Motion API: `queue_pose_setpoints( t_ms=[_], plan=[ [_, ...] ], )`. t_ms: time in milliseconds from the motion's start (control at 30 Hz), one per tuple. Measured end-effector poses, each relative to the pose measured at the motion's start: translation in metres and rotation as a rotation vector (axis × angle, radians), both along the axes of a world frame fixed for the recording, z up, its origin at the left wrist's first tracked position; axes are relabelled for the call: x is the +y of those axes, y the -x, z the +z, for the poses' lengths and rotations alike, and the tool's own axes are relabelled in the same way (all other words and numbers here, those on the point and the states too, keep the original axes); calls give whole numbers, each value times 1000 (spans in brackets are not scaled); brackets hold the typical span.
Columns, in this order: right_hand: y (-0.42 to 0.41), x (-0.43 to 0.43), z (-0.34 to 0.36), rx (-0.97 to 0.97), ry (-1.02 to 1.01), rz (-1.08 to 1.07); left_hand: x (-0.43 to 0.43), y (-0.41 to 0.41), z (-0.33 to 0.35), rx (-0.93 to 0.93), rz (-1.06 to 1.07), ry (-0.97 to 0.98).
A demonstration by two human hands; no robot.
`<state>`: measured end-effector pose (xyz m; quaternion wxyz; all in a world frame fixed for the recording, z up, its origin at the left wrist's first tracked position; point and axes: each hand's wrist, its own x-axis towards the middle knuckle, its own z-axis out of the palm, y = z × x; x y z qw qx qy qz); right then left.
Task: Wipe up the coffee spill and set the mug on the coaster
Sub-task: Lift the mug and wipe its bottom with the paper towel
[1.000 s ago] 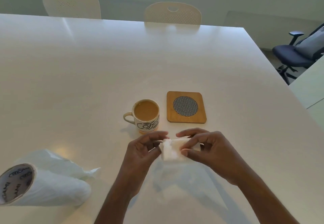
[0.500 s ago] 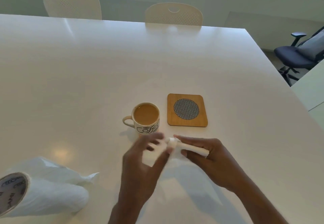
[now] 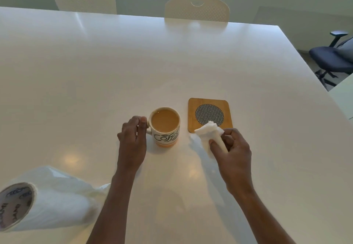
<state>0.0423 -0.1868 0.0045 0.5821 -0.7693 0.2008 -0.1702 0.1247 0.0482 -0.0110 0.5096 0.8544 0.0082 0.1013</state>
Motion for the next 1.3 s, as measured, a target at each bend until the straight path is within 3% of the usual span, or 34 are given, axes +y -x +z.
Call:
queue_pose_setpoints(
  t_ms=[133, 333, 467, 733, 967, 1100, 1200, 1300],
  plan=[
    [-9, -1, 1, 10, 98, 13, 4, -6, -9, -31, -75, 78],
    [-21, -11, 7, 54, -110, 66, 13, -12, -9, 86, -223, 217],
    [-23, -16, 10, 36, -124, 92, 14, -13, -6, 146, -263, 364],
    [-26, -14, 13, 79, 103, 74, 11, -12, -8, 172, -269, 484],
    [-30, 5, 4, -30, 134, 4, 10, -9, -11, 165, -231, 497],
    [-26, 27, -7, -142, 257, -56, 12, -5, -6, 114, -170, 505],
    [-19, 41, -20, -168, 440, 31, 13, -5, 8, 70, -106, 533],
    [-8, 57, -30, -71, 666, 219, 16, -9, 23, 31, -49, 560]
  ],
)
